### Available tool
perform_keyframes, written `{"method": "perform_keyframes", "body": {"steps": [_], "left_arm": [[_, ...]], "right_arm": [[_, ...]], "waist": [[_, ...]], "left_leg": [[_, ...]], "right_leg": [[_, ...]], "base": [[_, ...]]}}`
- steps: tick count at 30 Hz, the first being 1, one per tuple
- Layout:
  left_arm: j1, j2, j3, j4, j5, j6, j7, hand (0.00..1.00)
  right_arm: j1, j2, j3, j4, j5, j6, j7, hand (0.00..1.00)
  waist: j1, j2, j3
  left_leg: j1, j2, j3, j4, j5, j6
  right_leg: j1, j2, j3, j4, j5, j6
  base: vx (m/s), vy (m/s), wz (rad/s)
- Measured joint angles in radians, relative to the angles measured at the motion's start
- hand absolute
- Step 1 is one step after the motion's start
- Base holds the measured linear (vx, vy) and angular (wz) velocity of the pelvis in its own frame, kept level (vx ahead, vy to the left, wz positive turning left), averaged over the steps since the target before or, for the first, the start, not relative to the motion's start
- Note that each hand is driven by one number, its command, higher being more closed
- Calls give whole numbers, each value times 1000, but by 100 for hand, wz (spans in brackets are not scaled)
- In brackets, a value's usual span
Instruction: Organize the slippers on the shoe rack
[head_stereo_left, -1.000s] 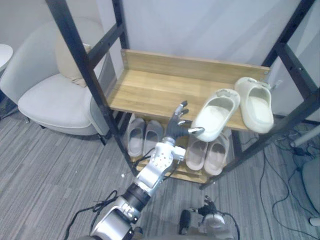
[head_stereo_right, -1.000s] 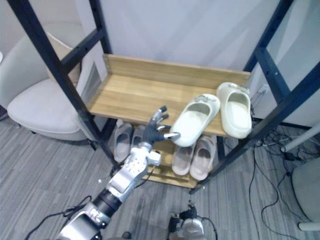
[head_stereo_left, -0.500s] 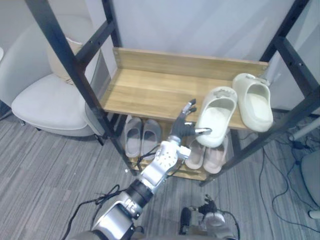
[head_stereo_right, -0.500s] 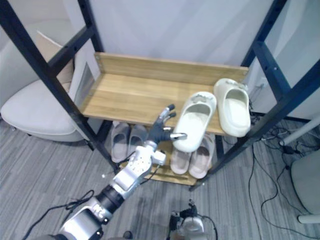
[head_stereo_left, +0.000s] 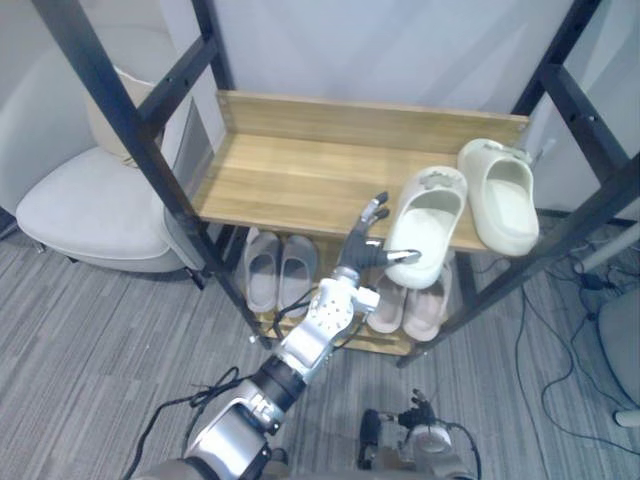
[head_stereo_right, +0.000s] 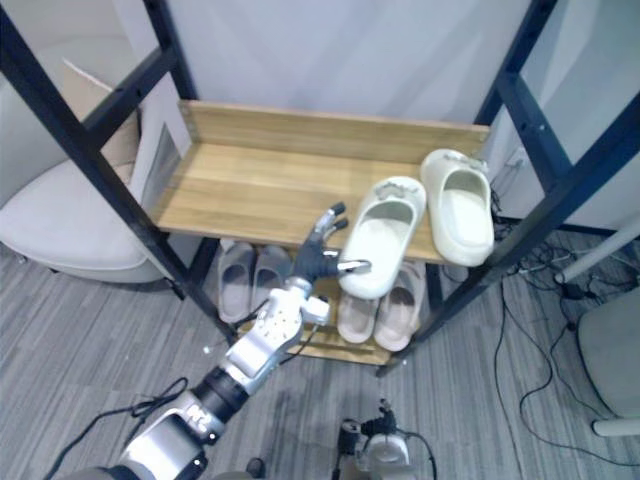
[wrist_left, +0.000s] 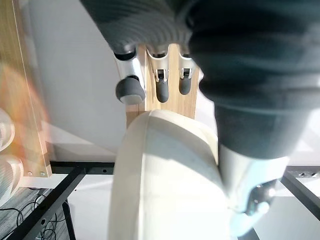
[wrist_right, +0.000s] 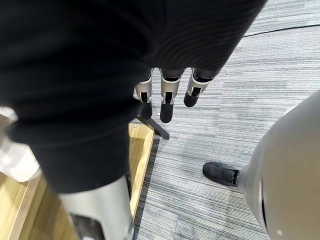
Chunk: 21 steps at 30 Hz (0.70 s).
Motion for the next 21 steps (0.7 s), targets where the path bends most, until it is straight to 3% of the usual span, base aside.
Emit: {"method": "perform_keyframes", "body": {"steps": [21], "left_arm": [[-11, -16, 20, 8, -18, 11, 19, 0]], "right_arm": [[9, 1, -34, -2, 0, 0, -5, 0]], "waist": [[1, 7, -1]], "left_leg": [[0, 20, 21, 1, -6, -11]], "right_leg": [[-2, 18, 12, 0, -5, -13]], "base": [[-4, -4, -3]]}}
